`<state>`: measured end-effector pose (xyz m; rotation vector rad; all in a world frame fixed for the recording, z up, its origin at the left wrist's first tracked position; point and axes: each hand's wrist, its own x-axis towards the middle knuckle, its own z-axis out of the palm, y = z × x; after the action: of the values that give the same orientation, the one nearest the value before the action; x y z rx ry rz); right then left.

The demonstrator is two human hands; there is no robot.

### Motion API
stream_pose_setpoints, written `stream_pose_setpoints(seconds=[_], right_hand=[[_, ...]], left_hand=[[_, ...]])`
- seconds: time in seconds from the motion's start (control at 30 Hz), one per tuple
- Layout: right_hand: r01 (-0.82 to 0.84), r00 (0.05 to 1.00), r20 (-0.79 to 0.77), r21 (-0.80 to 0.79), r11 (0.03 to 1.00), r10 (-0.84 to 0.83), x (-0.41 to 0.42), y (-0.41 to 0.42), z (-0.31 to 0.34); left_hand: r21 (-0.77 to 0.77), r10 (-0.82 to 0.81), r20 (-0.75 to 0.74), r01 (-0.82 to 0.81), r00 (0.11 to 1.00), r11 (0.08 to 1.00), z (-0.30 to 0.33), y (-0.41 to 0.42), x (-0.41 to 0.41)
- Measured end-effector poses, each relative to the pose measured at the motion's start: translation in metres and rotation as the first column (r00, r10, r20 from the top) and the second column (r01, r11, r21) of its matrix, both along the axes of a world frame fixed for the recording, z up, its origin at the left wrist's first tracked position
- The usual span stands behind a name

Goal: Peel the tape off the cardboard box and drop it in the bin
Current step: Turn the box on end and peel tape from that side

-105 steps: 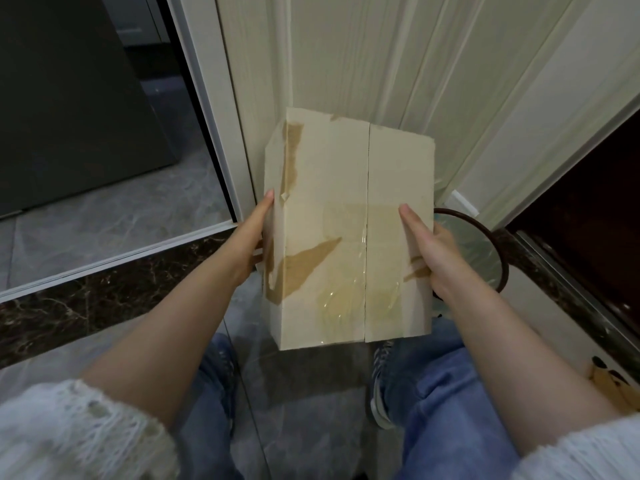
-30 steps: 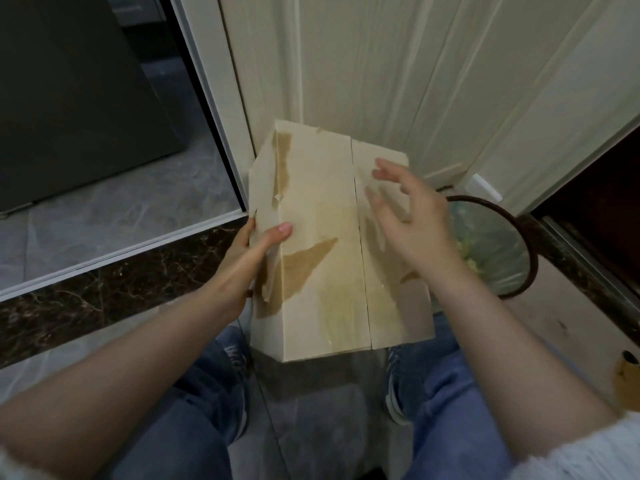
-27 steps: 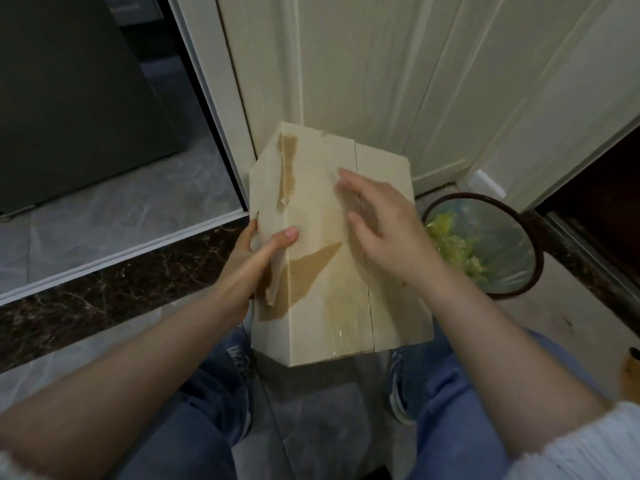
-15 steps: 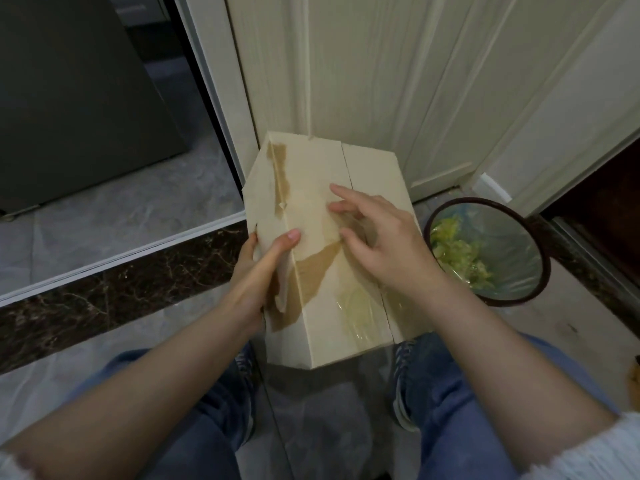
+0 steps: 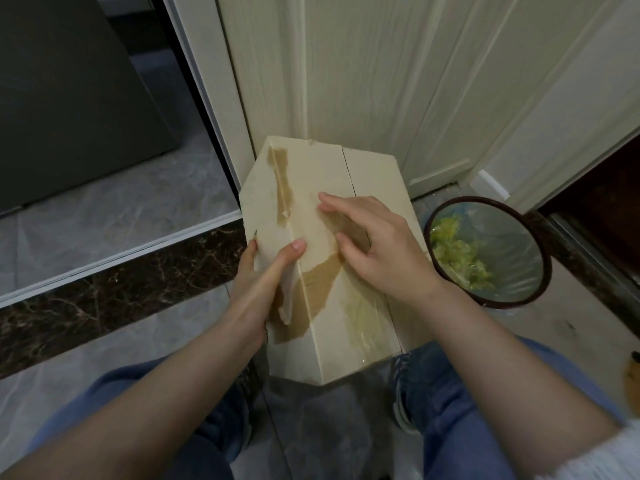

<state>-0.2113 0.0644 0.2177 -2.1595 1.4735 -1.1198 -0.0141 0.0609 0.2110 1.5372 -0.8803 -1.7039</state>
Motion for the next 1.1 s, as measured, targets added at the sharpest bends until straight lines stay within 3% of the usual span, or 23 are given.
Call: stream_pose_setpoints(seconds=[0.37, 1.1], right_hand=[[0.102, 0.991, -0.079, -0.058, 0.993, -0.107, 0.0075, -0.0038, -0.0041], [0.163, 0.986, 0.029, -0.018, 0.986, -0.162, 0.0101, -0.0016, 0.0013]], left_hand=[[-0.02, -0.003, -0.033, 0.003, 0.999, 1.0, 0.0013, 0.0004, 0.0007], [-0.048, -0.053, 0.012, 0.053, 0.999, 0.997, 0.0041, 0.0033, 0.0028]])
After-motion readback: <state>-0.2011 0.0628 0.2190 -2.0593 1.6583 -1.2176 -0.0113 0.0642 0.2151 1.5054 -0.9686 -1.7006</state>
